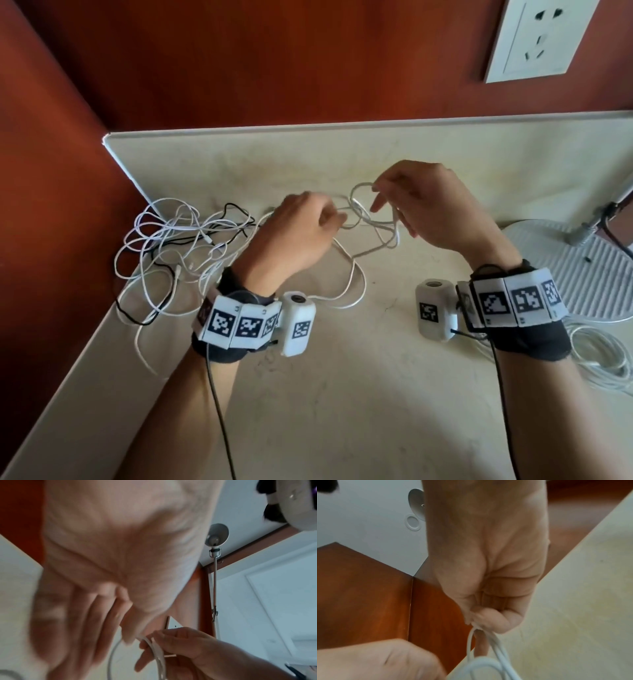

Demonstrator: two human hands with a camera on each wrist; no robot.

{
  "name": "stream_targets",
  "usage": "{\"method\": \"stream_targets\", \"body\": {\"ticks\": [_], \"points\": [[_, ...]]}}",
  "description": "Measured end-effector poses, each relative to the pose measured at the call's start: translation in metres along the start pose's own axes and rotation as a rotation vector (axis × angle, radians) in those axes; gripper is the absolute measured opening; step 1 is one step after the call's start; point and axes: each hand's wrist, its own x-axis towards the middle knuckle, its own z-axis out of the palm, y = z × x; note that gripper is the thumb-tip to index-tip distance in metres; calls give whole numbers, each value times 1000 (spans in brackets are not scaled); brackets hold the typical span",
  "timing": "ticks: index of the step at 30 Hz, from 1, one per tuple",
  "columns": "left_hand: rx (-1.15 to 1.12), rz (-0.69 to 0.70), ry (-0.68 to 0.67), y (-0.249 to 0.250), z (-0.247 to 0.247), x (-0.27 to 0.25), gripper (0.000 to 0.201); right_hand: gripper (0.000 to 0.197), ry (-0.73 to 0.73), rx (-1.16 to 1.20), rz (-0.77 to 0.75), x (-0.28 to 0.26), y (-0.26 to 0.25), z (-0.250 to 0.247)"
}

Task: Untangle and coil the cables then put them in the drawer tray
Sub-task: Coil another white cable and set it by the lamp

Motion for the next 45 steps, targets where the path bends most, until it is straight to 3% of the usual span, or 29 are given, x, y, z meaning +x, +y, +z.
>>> {"method": "stream_targets", "body": {"ticks": [2, 3, 5, 7, 8, 12, 17, 22, 25, 31, 34, 39, 45], "points": [[-118, 119, 241, 8, -5, -2, 11, 22, 12, 97, -47, 0, -5, 5], [-133, 167, 311, 10, -6, -1, 17, 23, 20, 179, -59, 0, -8, 7], [-127, 188, 282, 11, -6, 0, 31, 25, 15, 392, -71, 0, -14, 12], [-199, 166, 191, 12, -7, -2, 17, 25, 18, 535, -81, 1, -21, 17], [-258, 167, 184, 13, -9, -2, 10, 24, 31, 568, -88, 1, -24, 19], [-438, 146, 330, 5, -23, -1, 24, 20, 111, 612, -101, 2, -26, 25], [-807, 39, 255, 2, -35, -1, 26, 16, 168, 721, -37, 4, -20, 28], [-1016, 194, 266, 7, -42, -3, 27, 16, 194, 867, 82, 7, -14, 30], [-1002, 252, 284, 10, -41, -2, 27, 16, 140, 862, 140, 5, -12, 27], [-865, 278, 275, 11, -30, -1, 22, 67, -69, 707, 117, -3, -15, 18], [-773, 283, 311, 7, -28, 2, 26, 65, -187, 515, 127, -7, -14, 16], [-571, 235, 448, -11, -24, 13, 38, 44, -62, 291, 169, -6, -16, 10], [-401, 122, 555, -29, -31, 14, 31, 64, -33, 149, 12, -10, -16, -5]]}}
